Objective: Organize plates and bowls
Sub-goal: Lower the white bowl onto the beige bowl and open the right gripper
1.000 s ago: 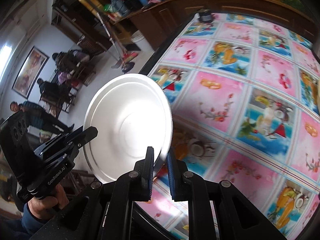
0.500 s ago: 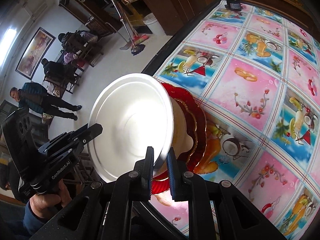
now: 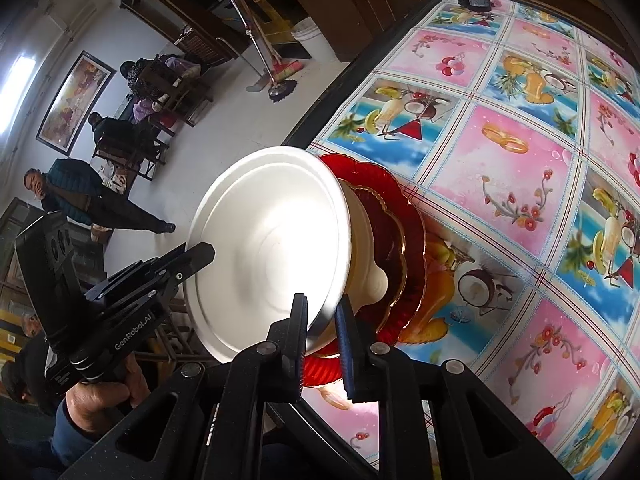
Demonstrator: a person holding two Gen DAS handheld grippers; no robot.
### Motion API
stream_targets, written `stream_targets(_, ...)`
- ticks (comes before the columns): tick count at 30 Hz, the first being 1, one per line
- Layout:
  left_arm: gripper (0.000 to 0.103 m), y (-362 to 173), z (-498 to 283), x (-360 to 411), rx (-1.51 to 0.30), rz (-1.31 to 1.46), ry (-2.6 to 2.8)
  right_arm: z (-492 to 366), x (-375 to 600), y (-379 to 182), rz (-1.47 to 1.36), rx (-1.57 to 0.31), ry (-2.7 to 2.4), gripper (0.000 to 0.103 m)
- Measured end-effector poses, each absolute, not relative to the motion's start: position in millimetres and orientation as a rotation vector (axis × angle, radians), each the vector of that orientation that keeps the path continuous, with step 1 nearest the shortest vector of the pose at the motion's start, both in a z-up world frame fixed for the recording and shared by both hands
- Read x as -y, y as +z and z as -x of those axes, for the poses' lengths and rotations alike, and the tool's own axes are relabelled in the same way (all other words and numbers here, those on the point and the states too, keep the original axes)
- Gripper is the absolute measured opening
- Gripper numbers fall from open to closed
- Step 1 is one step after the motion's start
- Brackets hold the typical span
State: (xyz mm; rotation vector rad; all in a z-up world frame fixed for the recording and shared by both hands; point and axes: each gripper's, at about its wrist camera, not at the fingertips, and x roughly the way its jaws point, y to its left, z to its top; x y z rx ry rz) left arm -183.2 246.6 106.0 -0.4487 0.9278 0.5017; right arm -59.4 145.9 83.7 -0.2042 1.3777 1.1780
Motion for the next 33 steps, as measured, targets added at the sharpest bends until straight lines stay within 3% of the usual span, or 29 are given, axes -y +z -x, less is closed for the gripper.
stream_targets(1, 0.019, 107.0, 183.2, -246.5, -0.926, 0.446, 0.507, 58.8, -145.2, 83.9, 0.200, -1.378, 1.180, 0.018)
stream_targets(5, 0.046, 111.1, 186.0, -246.7, -0.914, 0.438, 0.530, 56.5, -135.9, 92.4, 0.183, -1.358, 1.189, 0.021)
stream_targets(6, 0.047, 112.7, 186.9, -246.9, -0.911, 0.436, 0.536, 55.0, -132.8, 94.6, 0.175, -1.353, 1.189, 0.021)
stream_targets(19, 0.052, 159.1, 189.2, -240.6, -0.793, 0.360, 0.578, 7.8, -72.5, 115.8, -0.002, -1.301, 1.088, 0.021)
stream_targets(33, 0.053, 172.3, 129.1, -156.7, -0.816, 0.170, 0.283, -96.3, 25.3, 113.8, -0.144, -1.242, 0.755, 0.020)
